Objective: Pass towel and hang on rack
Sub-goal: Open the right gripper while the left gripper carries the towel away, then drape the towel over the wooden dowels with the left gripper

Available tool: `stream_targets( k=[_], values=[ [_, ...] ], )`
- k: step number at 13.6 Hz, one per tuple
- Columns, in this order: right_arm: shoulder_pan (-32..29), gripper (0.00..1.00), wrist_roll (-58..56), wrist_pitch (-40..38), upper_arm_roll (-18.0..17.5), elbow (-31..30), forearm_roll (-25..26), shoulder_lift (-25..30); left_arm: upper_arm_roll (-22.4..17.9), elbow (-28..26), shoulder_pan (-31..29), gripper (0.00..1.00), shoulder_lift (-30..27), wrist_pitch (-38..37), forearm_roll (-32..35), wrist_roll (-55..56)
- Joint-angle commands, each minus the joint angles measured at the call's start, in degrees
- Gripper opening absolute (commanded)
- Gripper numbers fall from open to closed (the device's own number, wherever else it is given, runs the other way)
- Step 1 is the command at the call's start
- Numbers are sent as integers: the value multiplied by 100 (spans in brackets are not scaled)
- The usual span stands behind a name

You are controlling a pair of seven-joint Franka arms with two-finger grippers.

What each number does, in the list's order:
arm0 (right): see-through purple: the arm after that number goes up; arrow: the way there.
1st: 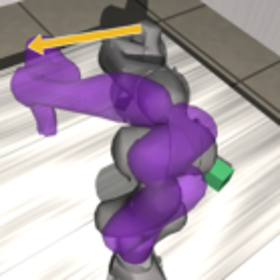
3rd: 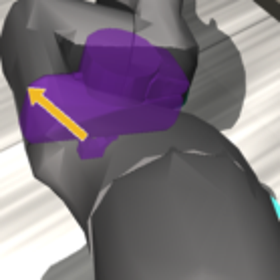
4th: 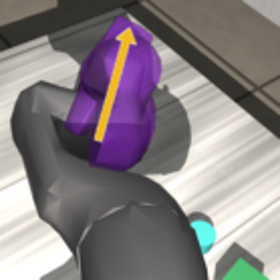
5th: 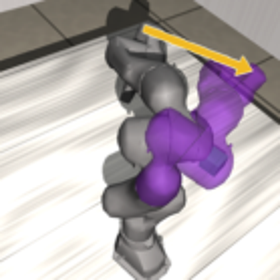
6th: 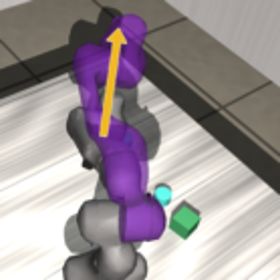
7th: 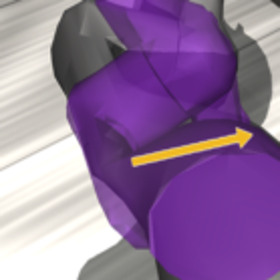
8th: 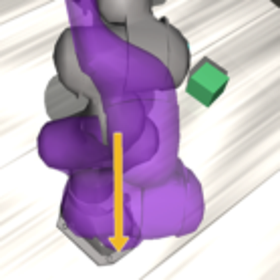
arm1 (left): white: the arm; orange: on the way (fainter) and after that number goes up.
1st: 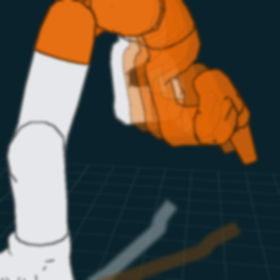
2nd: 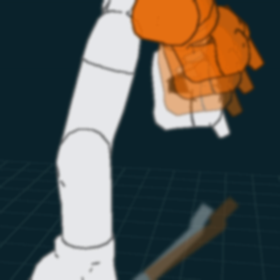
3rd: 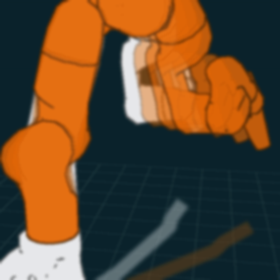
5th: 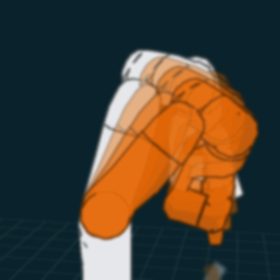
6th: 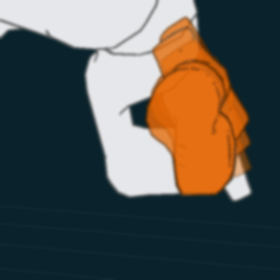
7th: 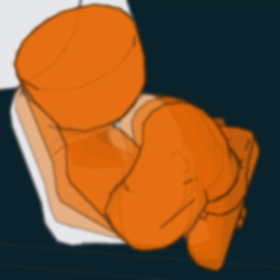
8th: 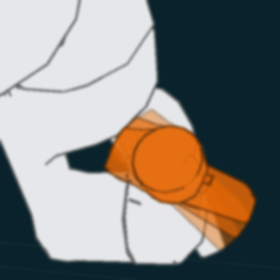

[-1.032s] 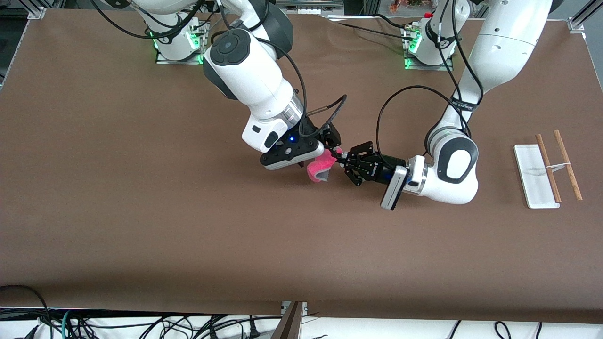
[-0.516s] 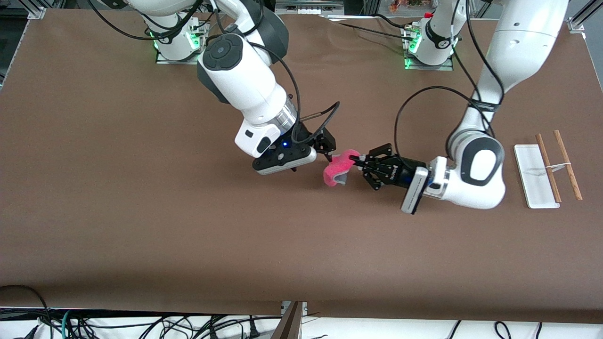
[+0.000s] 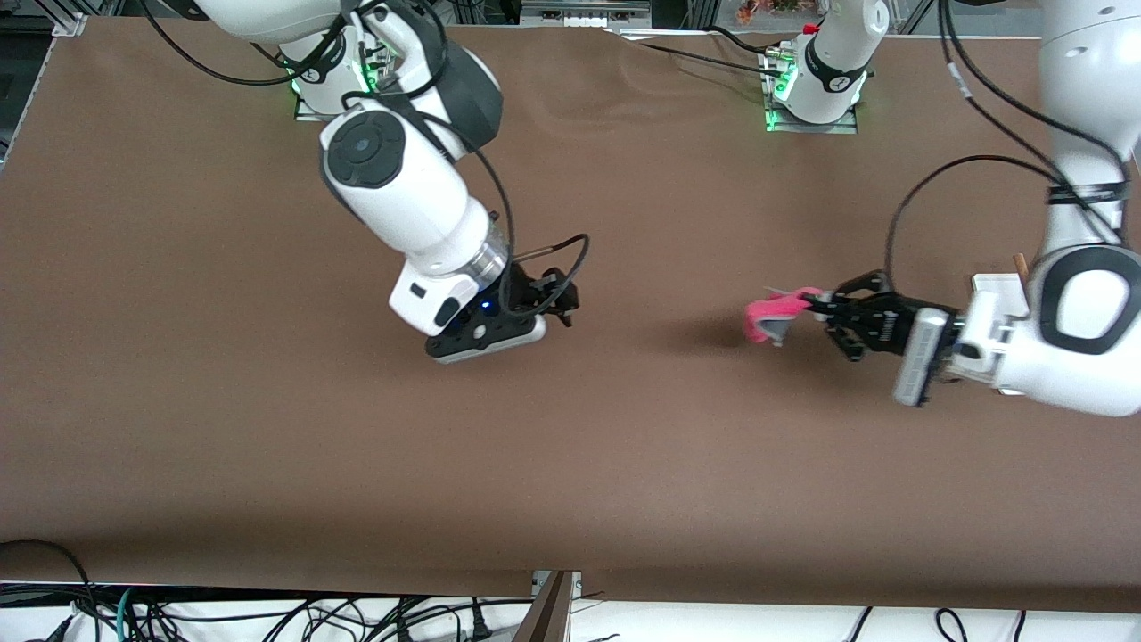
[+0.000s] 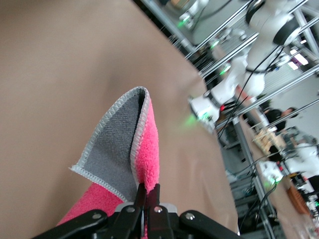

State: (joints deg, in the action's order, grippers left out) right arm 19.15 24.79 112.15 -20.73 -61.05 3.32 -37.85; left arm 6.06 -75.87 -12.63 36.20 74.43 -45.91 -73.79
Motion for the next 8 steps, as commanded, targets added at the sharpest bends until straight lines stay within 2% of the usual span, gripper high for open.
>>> stream_targets(
  k=[1,4,8],
  values=[
    [-410,100,-604,-666,-28,14,20,137,79,240,-624,0,27,-175,591,67],
    [-569,100,-1544,-1509,595,-30,2,436,36,257,-1380,0,97,-148,777,67],
    [-1360,100,-2889,-2267,815,-336,-7,979,-543,617,-1716,0,150,-69,1207,-230]
  ],
)
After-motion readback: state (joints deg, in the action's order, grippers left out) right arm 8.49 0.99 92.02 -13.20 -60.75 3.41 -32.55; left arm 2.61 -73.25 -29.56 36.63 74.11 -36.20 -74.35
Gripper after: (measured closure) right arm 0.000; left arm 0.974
